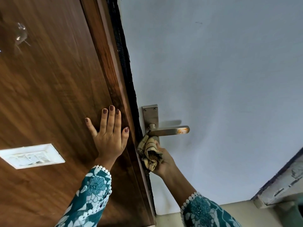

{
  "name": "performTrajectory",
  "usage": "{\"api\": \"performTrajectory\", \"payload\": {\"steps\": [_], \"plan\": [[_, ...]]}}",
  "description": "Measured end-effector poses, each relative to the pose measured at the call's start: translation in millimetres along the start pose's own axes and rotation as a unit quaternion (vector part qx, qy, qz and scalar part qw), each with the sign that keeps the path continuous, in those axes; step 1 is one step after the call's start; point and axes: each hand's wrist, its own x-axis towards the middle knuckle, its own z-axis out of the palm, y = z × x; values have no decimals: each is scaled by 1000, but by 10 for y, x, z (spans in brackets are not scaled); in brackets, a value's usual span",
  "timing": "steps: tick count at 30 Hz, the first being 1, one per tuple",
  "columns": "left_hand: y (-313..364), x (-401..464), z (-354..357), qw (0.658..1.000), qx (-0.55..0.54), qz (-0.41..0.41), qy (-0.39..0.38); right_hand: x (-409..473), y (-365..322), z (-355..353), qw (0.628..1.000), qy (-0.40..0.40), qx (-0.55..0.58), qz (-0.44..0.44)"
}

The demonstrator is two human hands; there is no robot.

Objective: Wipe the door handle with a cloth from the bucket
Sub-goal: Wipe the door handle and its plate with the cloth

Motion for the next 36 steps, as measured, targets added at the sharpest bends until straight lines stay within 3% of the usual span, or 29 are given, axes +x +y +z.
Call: {"api": "performTrajectory", "payload": {"steps": [2, 4, 6, 8, 9, 10, 12, 13, 18, 22, 29, 36], "plan": [[2, 2, -11, 1000, -6, -1, -1, -123, -49, 21, 993, 7, -115, -14], [5, 5, -17, 1000, -13, -2, -4, -256, -147, -67, 962, 46, -256, -84], [10, 2, -18, 1000, -15, -7, -4, -428, -270, -216, 898, 119, -375, -197], [11, 2, -18, 1000, -16, -7, -2, -610, -371, -350, 802, 189, -461, -330], [10, 1, -18, 1000, -17, -6, -1, -687, -412, -389, 768, 207, -465, -389], [7, 2, -17, 1000, -17, -4, 0, -742, -455, -395, 759, 207, -443, -430], [2, 5, -15, 1000, -15, -2, 2, -760, -519, -363, 770, 197, -378, -476], [3, 6, -14, 1000, -15, -1, 4, -720, -551, -357, 757, 206, -371, -497], [0, 2, -2, 1000, -15, -2, 13, -500, -574, -330, 600, 258, -501, -567], [8, 0, 12, 1000, -12, -2, 22, -415, -470, -242, 526, 244, -545, -606], [6, -4, -1, 1000, -17, -6, 16, -330, -328, -229, 495, 177, -603, -600], [9, -17, 14, 1000, -11, -6, 23, -375, -554, -354, 515, 246, -549, -611]]}}
